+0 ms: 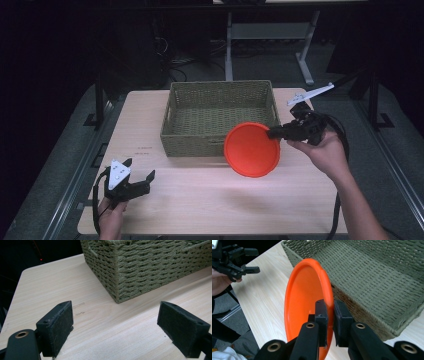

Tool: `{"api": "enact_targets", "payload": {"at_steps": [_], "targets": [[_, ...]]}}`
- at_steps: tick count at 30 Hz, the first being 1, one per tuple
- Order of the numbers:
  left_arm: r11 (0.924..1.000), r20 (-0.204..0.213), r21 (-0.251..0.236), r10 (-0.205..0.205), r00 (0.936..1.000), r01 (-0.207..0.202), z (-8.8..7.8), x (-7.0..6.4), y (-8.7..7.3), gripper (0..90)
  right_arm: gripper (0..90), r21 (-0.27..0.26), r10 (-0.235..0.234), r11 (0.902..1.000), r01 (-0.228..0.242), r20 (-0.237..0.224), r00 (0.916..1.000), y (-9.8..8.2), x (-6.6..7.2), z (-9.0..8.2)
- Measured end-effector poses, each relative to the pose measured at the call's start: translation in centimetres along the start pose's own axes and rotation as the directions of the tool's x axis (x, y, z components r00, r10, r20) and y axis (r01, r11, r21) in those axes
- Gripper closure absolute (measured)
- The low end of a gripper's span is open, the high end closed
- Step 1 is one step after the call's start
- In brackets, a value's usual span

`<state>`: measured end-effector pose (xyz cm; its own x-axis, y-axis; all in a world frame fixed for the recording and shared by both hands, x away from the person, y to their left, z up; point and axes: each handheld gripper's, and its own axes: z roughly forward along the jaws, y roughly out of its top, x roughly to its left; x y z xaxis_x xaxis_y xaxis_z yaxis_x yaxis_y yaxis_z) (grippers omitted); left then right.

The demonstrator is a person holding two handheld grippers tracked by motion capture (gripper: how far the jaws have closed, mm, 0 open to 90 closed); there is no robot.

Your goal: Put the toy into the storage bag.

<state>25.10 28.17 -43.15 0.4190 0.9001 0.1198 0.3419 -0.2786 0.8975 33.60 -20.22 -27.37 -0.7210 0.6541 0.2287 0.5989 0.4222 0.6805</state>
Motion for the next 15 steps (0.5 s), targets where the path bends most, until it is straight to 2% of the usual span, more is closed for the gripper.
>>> {"api": "enact_targets", "payload": {"at_steps": [8,15], "targets": [[1.0,0.004,0.001,-0.003,1.0,0.003,0.0,0.0,0.0,12.8,82.4,-0.005,-0.018,0.9998,0.018,0.007,0.9998,1.7,0.3,-0.4],[1.0,0.004,0.0,-0.002,1.0,0.002,0.0,0.0,0.0,12.8,82.4,-0.016,-0.015,0.9998,0.015,0.014,0.9998,2.5,0.1,-0.9]]}}
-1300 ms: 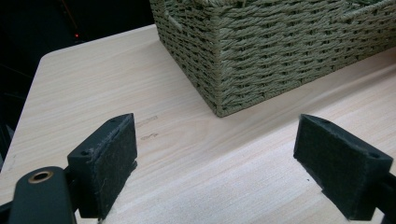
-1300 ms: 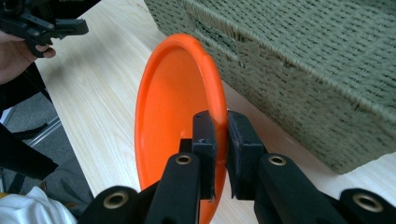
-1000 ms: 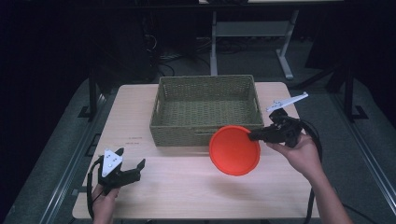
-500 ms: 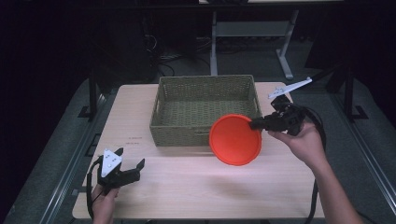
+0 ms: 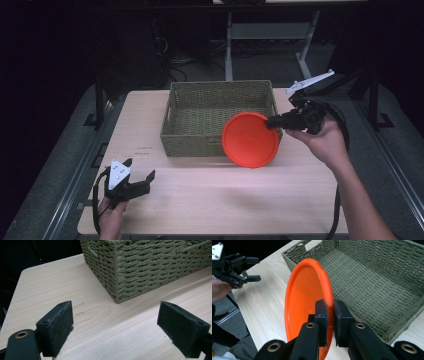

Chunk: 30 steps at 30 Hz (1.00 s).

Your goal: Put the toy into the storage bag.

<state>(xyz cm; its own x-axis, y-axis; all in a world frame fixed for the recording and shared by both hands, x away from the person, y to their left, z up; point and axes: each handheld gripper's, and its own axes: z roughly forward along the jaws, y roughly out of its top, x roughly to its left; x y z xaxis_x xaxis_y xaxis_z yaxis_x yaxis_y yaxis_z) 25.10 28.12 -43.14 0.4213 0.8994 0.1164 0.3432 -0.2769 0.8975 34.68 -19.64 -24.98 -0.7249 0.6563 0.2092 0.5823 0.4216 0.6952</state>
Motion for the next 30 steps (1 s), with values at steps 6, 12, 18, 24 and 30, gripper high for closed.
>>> {"api": "enact_targets", "payload": {"at_steps": [6,12,18,24,30], "targets": [[1.0,0.001,0.001,-0.001,1.0,0.001,0.0,0.0,0.0,12.8,82.5,0.005,0.001,1.0,-0.001,0.007,1.0,0.7,-0.4,-0.2],[1.0,0.002,0.0,-0.002,1.0,0.002,0.0,0.0,0.0,12.8,82.5,0.011,0.004,0.9999,-0.005,0.016,0.9999,1.3,-0.7,-0.1],[1.0,0.0,0.004,-0.002,1.0,0.002,0.1,0.1,0.0,12.8,82.4,0.016,0.0,0.9999,0.0,0.025,0.9997,1.9,-1.0,0.1],[1.0,0.002,0.003,-0.002,1.0,0.002,0.1,0.1,0.0,12.8,82.4,0.018,0.001,0.9998,-0.002,0.027,0.9996,2.9,-1.7,0.3],[1.0,0.006,-0.004,-0.003,1.0,0.003,0.1,0.1,0.0,12.8,82.5,0.017,0.011,0.9998,-0.012,0.029,0.9995,3.7,-2.3,1.0]]}}
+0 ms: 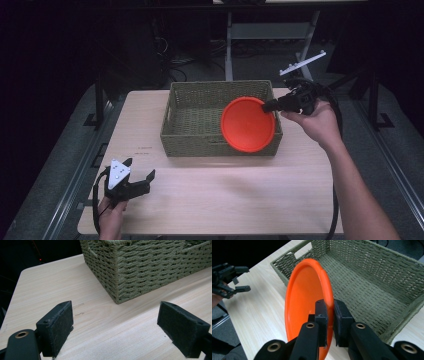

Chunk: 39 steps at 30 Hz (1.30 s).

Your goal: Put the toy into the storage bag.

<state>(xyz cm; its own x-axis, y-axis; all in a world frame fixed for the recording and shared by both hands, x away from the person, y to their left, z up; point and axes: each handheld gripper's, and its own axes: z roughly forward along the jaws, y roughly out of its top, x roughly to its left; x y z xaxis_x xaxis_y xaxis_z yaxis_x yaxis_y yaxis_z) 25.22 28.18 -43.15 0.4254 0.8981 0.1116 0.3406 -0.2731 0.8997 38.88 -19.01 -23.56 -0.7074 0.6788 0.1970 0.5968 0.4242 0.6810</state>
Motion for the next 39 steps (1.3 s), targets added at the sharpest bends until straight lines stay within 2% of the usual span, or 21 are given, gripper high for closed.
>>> {"api": "enact_targets", "payload": {"at_steps": [17,29,35,39], "targets": [[1.0,-0.005,0.0,-0.002,1.0,0.002,0.0,0.0,0.1,12.8,82.4,0.0,-0.002,1.0,0.002,0.035,0.9994,2.9,-0.7,0.4],[1.0,-0.003,0.001,-0.004,1.0,0.004,0.1,0.1,0.1,12.8,82.4,0.0,0.027,0.9996,-0.027,0.062,0.9977,3.9,-1.6,0.6],[0.9999,0.004,0.008,0.008,1.0,-0.008,0.1,0.0,0.1,12.8,82.4,-0.011,0.051,0.9987,-0.05,0.072,0.9961,4.3,-2.4,1.2],[1.0,0.002,-0.005,0.007,1.0,-0.007,0.0,0.0,0.0,12.8,82.4,-0.007,0.065,0.9979,-0.065,0.079,0.9948,4.6,-2.9,2.0]]}}
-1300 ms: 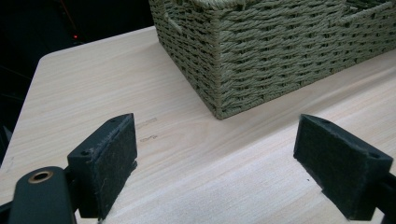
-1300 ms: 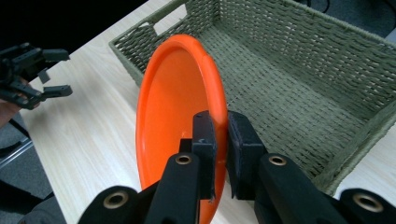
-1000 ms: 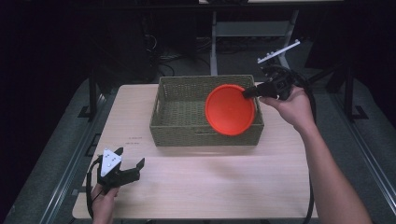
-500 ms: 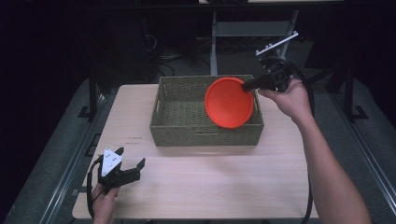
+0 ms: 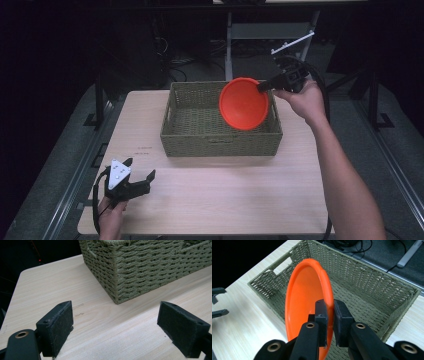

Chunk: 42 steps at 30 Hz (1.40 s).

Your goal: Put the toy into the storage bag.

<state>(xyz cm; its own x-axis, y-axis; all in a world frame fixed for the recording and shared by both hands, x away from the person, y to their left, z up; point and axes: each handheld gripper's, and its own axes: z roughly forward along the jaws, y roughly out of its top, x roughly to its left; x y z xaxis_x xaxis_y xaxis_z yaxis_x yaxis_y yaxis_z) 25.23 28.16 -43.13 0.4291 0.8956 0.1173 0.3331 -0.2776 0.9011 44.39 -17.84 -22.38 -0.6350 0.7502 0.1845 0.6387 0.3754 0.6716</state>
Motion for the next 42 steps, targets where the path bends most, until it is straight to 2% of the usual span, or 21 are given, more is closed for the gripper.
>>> {"api": "enact_targets", "payload": {"at_steps": [9,11,15,21,26,28,32,42], "targets": [[1.0,-0.001,0.01,0.002,1.0,-0.002,0.0,0.1,0.0,12.8,82.4,0.001,0.046,0.9989,-0.046,0.015,0.9988,0.5,-0.9,1.7],[0.9999,-0.005,0.004,-0.016,0.9999,0.016,0.0,0.1,-0.1,12.8,82.4,-0.001,0.052,0.9986,-0.052,0.014,0.9985,0.6,-1.2,2.1],[0.9999,-0.002,0.01,-0.007,1.0,0.007,0.0,0.1,-0.1,12.8,82.4,-0.015,0.068,0.9976,-0.068,0.016,0.9975,0.7,-1.5,2.6],[0.9999,0.002,0.01,0.0,1.0,0.0,0.0,0.0,0.0,12.8,82.4,-0.005,0.08,0.9968,-0.08,0.038,0.9961,0.7,-1.8,3.4],[0.9999,0.003,0.011,-0.003,1.0,0.003,0.0,-0.1,0.0,12.8,82.4,-0.013,0.115,0.9934,-0.114,0.034,0.9928,0.4,-2.5,4.0],[0.9999,0.003,0.013,0.007,1.0,-0.007,0.0,-0.1,0.0,12.8,82.4,-0.012,0.123,0.9924,-0.123,0.04,0.9916,0.2,-2.8,4.4],[1.0,0.001,0.01,-0.001,1.0,0.001,0.0,0.0,-0.1,12.8,82.4,0.002,0.134,0.9909,-0.134,0.06,0.9892,-0.1,-3.2,5.3],[0.9999,0.004,0.011,0.009,1.0,-0.009,0.0,-0.2,-0.1,12.8,82.4,0.018,0.163,0.9863,-0.164,0.049,0.9854,-1.2,-3.6,7.4]]}}
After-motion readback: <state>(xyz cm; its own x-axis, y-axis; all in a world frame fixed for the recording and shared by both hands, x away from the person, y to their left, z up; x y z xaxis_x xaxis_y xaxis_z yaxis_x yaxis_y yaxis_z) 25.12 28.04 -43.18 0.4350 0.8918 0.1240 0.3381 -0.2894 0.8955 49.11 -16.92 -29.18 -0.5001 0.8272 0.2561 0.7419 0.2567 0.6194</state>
